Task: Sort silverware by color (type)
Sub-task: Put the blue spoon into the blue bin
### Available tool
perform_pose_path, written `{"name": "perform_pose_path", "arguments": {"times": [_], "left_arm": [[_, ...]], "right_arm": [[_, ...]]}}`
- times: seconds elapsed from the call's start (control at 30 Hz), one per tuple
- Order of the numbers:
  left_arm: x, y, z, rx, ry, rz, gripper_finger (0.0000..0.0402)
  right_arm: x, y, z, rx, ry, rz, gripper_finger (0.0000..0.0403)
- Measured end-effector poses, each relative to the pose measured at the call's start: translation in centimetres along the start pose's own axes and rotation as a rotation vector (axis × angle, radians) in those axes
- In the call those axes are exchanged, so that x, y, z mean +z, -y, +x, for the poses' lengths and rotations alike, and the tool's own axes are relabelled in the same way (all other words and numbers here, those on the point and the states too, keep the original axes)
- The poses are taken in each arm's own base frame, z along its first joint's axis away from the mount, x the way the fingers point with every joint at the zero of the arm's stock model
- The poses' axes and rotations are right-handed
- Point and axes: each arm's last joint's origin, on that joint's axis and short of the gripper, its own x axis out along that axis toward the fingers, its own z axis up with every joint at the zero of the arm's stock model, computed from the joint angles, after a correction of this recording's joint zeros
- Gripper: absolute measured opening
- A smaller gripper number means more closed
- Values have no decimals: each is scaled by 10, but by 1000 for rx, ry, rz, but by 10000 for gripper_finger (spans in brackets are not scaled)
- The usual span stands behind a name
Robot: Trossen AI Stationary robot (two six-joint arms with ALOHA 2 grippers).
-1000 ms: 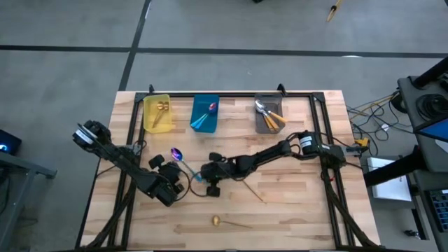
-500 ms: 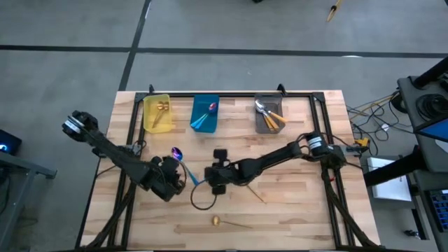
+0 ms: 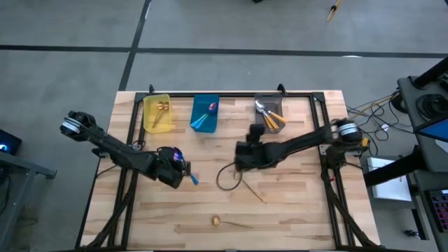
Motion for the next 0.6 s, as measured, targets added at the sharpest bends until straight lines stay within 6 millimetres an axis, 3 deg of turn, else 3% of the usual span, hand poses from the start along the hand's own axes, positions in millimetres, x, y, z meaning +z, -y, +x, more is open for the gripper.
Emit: {"name": "perform_pose_path", "arguments": {"times": [0.13,0.27,0.6], "left_arm": [[-3,2,13,44,20,-109,82],[-9,1,28,106,29,-185,102],[-20,4,50,132,84,-261,163]], "right_arm": [[-21,37,-17,-9,51,125,9],[-44,63,-34,-3,155,241,9],[-98,86,-53,78,361,366,9]]}}
